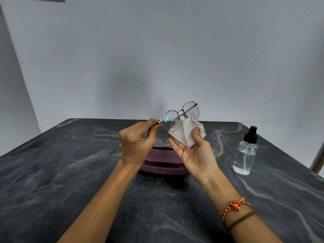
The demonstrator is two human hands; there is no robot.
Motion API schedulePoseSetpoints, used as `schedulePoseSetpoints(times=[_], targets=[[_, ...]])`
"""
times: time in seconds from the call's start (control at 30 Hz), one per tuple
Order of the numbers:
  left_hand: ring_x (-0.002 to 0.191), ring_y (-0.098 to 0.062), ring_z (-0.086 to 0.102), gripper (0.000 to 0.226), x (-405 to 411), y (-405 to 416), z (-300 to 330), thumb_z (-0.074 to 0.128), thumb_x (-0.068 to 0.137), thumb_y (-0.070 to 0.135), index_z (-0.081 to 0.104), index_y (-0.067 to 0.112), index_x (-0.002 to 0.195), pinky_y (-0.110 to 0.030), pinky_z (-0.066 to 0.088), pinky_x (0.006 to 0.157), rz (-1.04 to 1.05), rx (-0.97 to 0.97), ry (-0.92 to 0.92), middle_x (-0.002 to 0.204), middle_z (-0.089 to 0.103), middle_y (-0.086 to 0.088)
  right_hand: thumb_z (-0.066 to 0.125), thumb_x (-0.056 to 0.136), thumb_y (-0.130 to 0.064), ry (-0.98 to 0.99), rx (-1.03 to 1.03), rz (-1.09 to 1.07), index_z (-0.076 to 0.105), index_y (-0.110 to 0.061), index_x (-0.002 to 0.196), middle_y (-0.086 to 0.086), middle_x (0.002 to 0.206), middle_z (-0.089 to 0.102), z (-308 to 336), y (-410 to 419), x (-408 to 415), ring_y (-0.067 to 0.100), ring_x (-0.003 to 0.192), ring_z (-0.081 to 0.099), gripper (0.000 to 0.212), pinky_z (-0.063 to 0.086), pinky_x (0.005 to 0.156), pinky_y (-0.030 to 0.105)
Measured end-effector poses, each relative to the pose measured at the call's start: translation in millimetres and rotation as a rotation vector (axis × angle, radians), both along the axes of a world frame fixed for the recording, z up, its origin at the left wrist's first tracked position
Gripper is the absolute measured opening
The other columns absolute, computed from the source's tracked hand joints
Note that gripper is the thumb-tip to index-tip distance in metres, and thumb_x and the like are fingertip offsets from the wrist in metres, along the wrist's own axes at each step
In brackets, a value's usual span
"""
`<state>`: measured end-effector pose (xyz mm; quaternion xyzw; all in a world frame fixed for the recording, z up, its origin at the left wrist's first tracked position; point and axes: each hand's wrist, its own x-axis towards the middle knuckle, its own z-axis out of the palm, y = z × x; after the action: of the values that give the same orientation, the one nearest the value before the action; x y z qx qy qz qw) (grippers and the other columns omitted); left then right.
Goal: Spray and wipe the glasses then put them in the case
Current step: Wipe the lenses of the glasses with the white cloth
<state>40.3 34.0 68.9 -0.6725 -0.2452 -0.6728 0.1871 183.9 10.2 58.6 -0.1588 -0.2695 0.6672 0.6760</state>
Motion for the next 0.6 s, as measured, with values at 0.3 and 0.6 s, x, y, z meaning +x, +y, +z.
schedulePoseSetpoints(times=[0.3,0.6], targets=[[0.046,-0.018,0.063,0.005,2,1,-3,0.074,0.065,-0.004,0.071,-0.006,0.069,-0.027,0.046,0.045,0.024,-0.004,0.061,0.059,0.069,-0.011,0.036,0.093,-0.037,-0.049,0.05,0.127,0.054,-0.015,0.118,0.017,0.114,0.065,3,-5,0,0.029,0.097,0.067,0.037,0.056,0.079,0.042],[0.052,-0.017,0.066,0.005,6,-1,-6,0.071,0.07,-0.002,0.071,-0.007,0.068,-0.024,0.049,0.05,-0.009,0.018,0.095,0.062,0.07,-0.011,0.044,0.085,-0.038,-0.322,0.116,-0.089,0.055,-0.02,0.119,-0.002,0.101,0.066,0,-6,-11,0.011,0.089,0.065,0.039,0.056,0.071,0.026]])
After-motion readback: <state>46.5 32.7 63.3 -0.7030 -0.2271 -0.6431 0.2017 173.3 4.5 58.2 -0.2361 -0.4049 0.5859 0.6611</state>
